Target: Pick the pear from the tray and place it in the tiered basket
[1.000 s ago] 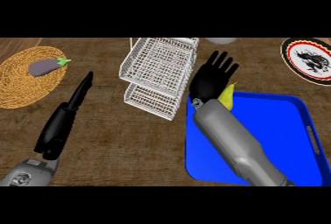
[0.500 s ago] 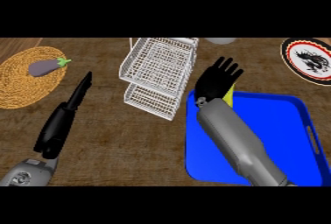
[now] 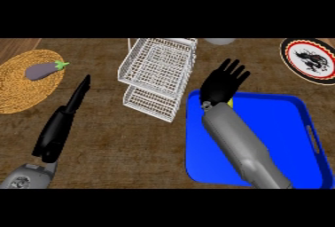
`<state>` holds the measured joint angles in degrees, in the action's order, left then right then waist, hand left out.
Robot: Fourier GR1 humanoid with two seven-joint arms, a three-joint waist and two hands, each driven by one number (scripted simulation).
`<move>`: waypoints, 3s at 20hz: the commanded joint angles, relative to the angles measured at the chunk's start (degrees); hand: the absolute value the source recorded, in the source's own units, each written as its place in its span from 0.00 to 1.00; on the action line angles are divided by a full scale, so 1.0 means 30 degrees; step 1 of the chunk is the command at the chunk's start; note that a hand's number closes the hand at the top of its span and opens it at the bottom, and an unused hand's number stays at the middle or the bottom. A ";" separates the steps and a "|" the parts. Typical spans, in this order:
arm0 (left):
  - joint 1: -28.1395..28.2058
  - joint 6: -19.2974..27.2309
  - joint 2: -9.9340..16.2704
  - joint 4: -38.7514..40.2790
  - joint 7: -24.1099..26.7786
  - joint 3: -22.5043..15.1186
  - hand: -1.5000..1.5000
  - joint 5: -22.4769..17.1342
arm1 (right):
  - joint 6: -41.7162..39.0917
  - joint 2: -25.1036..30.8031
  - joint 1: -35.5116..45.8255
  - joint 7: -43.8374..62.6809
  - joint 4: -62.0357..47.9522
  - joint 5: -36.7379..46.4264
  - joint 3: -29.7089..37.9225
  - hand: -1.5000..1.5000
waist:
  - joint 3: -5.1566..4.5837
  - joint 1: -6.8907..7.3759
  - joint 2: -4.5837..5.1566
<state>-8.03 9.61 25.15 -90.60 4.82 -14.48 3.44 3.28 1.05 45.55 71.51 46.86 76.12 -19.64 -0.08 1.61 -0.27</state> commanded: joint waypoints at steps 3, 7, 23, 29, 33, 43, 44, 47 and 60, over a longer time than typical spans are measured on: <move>-0.0104 -0.0193 -0.0082 0.0071 -0.0109 0.0323 0.50 -0.0148 | 0.0062 -0.0332 -0.0054 0.4570 0.0940 0.1543 0.0145 0.00 | 0.0007 -0.0187 -0.0001; -0.0517 -0.0577 0.0025 0.0002 -0.0557 0.0473 0.50 -0.0232 | 0.0741 -0.0332 -0.1201 0.4570 0.1215 0.1531 0.0333 0.00 | 0.0025 -0.0142 0.0072; 0.0121 -0.0487 -0.0110 -0.1247 -0.0944 0.0740 0.50 0.0392 | 0.2054 -0.0333 -0.1843 0.4529 0.1336 0.2157 0.1275 0.00 | 0.0034 -0.0101 0.0095; 0.0647 -0.1138 0.0093 -0.1338 -0.0580 0.1084 0.50 0.0070 | 0.3252 -0.0334 -0.2131 0.3852 -0.0090 0.2446 0.2119 0.00 | 0.0035 -0.0023 0.0156; 0.1090 -0.0490 -0.0721 -0.1471 -0.0354 0.0397 0.50 0.1032 | 0.5745 -0.0337 -0.1914 0.2169 -0.1077 0.0906 0.1540 1.00 | 0.0047 0.0162 0.0199; -0.0095 -0.0861 -0.1228 -0.0513 -0.0242 0.0960 0.50 0.1366 | 0.6187 -0.0337 -0.0394 0.2642 -0.2654 0.3245 -0.0823 1.00 | 0.0029 0.0015 0.0207; 0.0457 -0.1268 -0.0700 -0.1528 -0.0986 0.1244 0.50 0.0982 | 0.5479 -0.0338 -0.0409 0.3078 -0.2222 0.3595 -0.1336 1.00 | 0.0032 0.0082 0.0129; 0.0561 -0.1119 -0.1105 -0.0585 -0.0047 0.1253 0.50 0.1153 | 0.5121 -0.0337 -0.0034 0.3186 -0.1742 0.4492 -0.1421 1.00 | 0.0021 -0.0137 0.0108; 0.1863 -0.0613 -0.0904 -0.1072 -0.0432 0.2151 0.50 0.1343 | -0.1054 0.7324 -0.5985 -1.4768 0.8951 -0.8264 0.3751 1.00 | -0.0003 -0.1797 -0.0319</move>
<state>-3.68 7.13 22.56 -94.49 2.38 -8.51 6.95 6.83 17.06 29.74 34.68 64.21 60.53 -12.71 0.00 -3.08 -1.01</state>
